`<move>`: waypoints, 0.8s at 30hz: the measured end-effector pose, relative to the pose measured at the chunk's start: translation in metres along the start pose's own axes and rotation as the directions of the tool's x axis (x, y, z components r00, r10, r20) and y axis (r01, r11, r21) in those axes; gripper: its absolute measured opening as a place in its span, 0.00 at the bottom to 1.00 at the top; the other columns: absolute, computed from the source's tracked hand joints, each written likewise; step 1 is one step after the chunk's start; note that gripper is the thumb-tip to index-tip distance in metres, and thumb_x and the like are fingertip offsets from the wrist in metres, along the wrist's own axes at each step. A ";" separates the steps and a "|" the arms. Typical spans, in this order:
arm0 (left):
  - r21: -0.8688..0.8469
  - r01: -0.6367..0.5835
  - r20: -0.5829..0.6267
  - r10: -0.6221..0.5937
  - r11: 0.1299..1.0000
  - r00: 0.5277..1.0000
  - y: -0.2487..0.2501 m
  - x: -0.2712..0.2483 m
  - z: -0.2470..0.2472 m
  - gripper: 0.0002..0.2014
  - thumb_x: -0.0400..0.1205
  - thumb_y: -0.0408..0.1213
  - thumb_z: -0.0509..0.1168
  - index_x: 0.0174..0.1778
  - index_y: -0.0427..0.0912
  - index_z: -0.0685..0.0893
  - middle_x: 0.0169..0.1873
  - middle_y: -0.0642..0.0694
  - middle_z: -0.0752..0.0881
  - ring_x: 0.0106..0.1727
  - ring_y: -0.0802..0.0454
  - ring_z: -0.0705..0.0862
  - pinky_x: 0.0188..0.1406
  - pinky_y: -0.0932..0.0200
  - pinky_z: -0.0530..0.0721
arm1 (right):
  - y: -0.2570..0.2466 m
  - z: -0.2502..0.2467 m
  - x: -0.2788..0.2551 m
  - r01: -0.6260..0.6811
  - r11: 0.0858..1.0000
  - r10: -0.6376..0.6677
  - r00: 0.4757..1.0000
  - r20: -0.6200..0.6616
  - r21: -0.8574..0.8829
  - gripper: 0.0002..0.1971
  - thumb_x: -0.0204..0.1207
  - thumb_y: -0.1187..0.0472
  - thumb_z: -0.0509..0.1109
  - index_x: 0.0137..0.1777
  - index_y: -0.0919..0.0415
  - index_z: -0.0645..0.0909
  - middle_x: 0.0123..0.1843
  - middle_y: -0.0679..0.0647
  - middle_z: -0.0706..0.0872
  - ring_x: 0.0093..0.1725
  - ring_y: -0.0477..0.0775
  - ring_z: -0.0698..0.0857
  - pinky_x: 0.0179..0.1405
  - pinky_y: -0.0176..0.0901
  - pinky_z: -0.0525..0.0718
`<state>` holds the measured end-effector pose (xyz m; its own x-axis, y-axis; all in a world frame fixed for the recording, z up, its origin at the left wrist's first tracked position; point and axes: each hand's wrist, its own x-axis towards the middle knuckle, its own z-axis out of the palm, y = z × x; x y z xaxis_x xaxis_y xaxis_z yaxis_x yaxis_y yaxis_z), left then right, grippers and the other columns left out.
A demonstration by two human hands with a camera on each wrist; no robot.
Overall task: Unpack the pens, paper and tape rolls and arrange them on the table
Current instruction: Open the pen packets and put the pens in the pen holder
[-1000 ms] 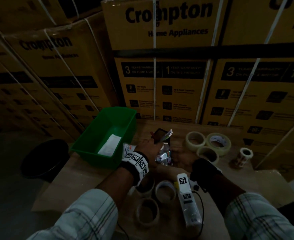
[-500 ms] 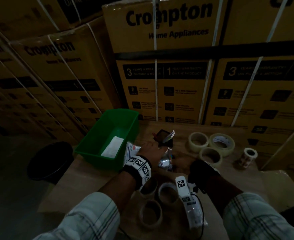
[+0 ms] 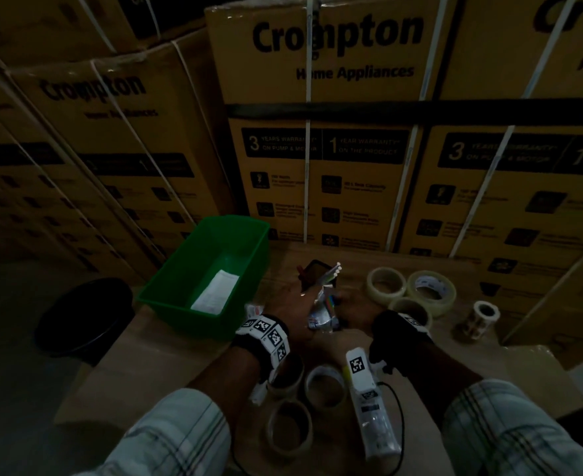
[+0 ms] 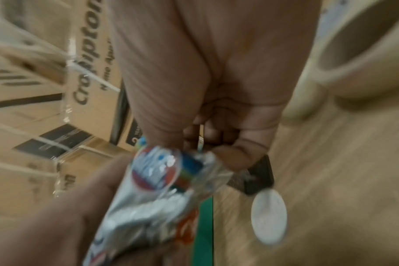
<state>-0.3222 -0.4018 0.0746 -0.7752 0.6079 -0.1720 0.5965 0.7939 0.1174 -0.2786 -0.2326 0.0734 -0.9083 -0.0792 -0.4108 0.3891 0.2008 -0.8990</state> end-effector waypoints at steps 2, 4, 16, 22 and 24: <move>-0.077 0.034 -0.031 -0.036 0.996 0.999 -0.005 -0.001 0.003 0.47 0.70 0.50 0.73 0.82 0.55 0.54 0.73 0.36 0.70 0.70 0.35 0.75 0.67 0.44 0.78 | -0.006 -0.004 0.003 0.105 0.994 -0.105 0.994 0.018 0.029 0.08 0.79 0.75 0.63 0.49 0.66 0.82 0.44 0.58 0.83 0.40 0.50 0.83 0.39 0.36 0.83; -0.161 0.048 -0.066 -0.059 0.986 0.996 -0.013 -0.001 0.009 0.49 0.68 0.51 0.73 0.82 0.58 0.53 0.71 0.37 0.72 0.69 0.36 0.75 0.68 0.45 0.78 | -0.010 -0.011 0.007 0.130 0.991 -0.131 0.991 -0.037 -0.021 0.11 0.78 0.76 0.65 0.37 0.62 0.79 0.34 0.57 0.83 0.28 0.46 0.83 0.30 0.36 0.82; -0.397 0.148 -0.029 -0.173 0.906 0.984 -0.048 0.003 0.031 0.53 0.64 0.53 0.76 0.82 0.54 0.54 0.76 0.41 0.71 0.75 0.39 0.73 0.73 0.47 0.75 | -0.063 -0.043 0.004 0.226 0.927 -0.275 0.952 -0.132 -0.301 0.11 0.74 0.74 0.70 0.34 0.61 0.77 0.31 0.57 0.83 0.27 0.47 0.84 0.29 0.37 0.84; -0.313 0.095 -0.054 -0.118 0.945 0.992 -0.057 0.005 0.034 0.53 0.66 0.61 0.74 0.83 0.51 0.54 0.82 0.42 0.59 0.83 0.40 0.60 0.82 0.45 0.61 | -0.103 -0.056 0.001 0.235 0.842 -0.367 0.909 -0.197 -0.486 0.06 0.75 0.69 0.71 0.37 0.65 0.80 0.30 0.54 0.84 0.28 0.46 0.82 0.29 0.33 0.82; -0.277 0.110 -0.037 -0.126 0.954 0.991 -0.057 0.006 0.036 0.52 0.68 0.60 0.73 0.84 0.50 0.53 0.82 0.42 0.59 0.83 0.39 0.59 0.83 0.45 0.60 | -0.110 -0.058 0.004 0.235 0.837 -0.393 0.886 -0.246 -0.494 0.04 0.75 0.68 0.71 0.40 0.67 0.80 0.29 0.54 0.83 0.28 0.46 0.82 0.29 0.35 0.81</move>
<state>-0.3536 -0.4441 0.0315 -0.8511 0.5034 -0.1491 0.4262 0.8282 0.3640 -0.3337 -0.1986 0.1799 -0.9955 0.0906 0.0265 0.0368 0.6316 -0.7744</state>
